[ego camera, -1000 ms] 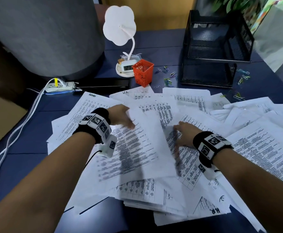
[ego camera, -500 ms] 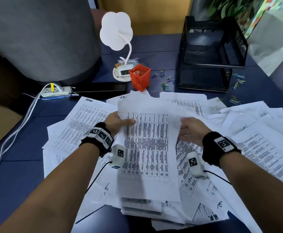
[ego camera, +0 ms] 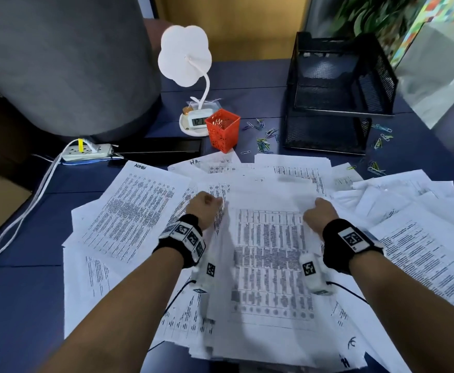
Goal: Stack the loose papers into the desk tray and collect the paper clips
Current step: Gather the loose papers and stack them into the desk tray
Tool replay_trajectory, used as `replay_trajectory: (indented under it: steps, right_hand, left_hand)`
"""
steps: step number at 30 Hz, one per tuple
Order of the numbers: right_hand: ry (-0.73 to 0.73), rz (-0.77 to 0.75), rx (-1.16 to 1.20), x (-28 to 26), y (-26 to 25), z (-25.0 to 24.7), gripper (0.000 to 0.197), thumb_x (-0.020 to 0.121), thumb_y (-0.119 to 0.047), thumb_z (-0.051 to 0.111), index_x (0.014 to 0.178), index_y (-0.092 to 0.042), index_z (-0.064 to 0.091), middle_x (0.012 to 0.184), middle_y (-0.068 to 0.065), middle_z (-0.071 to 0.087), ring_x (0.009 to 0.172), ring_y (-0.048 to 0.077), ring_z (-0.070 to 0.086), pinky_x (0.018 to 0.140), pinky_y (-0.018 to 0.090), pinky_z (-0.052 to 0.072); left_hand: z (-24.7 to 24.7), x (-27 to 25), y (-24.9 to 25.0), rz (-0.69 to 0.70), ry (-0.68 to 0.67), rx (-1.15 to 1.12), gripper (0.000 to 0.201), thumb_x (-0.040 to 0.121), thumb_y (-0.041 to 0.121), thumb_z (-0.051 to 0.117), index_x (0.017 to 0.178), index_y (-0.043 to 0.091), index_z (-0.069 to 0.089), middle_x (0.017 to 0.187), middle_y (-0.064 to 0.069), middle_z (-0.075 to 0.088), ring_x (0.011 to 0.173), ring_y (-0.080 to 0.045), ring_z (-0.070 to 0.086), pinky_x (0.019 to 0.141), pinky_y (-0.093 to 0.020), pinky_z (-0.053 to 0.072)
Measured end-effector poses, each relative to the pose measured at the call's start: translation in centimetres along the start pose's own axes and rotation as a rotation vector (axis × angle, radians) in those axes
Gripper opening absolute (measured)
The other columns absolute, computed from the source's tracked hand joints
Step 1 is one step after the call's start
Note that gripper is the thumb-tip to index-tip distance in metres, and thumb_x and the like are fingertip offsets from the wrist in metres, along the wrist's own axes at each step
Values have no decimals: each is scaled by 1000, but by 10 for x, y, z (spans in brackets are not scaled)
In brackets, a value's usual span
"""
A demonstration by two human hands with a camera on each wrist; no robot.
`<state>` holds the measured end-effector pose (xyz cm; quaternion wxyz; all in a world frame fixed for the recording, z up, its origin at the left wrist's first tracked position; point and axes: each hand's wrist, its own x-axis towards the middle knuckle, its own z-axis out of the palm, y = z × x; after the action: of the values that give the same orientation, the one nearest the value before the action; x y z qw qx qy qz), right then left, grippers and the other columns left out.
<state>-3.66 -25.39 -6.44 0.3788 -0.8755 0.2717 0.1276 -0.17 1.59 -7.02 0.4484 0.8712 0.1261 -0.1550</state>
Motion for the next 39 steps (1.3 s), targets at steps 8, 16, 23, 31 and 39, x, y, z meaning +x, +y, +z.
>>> replay_trajectory:
  steps: [8, 16, 23, 31, 39]
  right_hand:
    - [-18, 70, -74, 16, 12, -7, 10, 86, 1, 46, 95, -1, 50, 97, 18, 45, 90, 23, 45, 77, 28, 35]
    - [-59, 128, -64, 17, 10, -8, 33, 91, -5, 49, 120, 10, 52, 122, 25, 55, 119, 36, 52, 91, 34, 42]
    - [-30, 141, 372, 13, 5, -12, 26, 89, -2, 50, 114, 1, 57, 115, 20, 60, 102, 33, 58, 85, 34, 47]
    - [-48, 3, 728, -11, -44, -15, 23, 97, -4, 45, 76, -12, 40, 78, 3, 44, 75, 19, 44, 74, 32, 42]
    - [-71, -331, 750, -23, -97, -43, 13, 88, -12, 65, 97, -18, 57, 91, -8, 57, 79, 8, 53, 67, 23, 41]
  left_hand:
    - [4, 13, 5, -90, 111, -88, 62, 85, 23, 67, 136, 8, 36, 130, -14, 53, 113, -30, 54, 95, -35, 46]
    - [14, 10, 4, 95, 175, -156, 27, 85, 16, 68, 104, -3, 63, 100, -15, 60, 76, -18, 51, 72, -24, 40]
    - [14, 1, 16, 312, 159, -325, 14, 99, 24, 46, 89, 14, 45, 68, 6, 48, 62, -11, 43, 66, -29, 37]
    - [-2, -7, 48, 377, -8, -528, 25, 84, -2, 65, 107, 5, 62, 79, 10, 72, 73, -2, 67, 76, -23, 55]
    - [-78, -17, 98, 640, 40, -704, 27, 85, -12, 56, 103, 8, 60, 87, 12, 74, 88, -3, 67, 82, -20, 52]
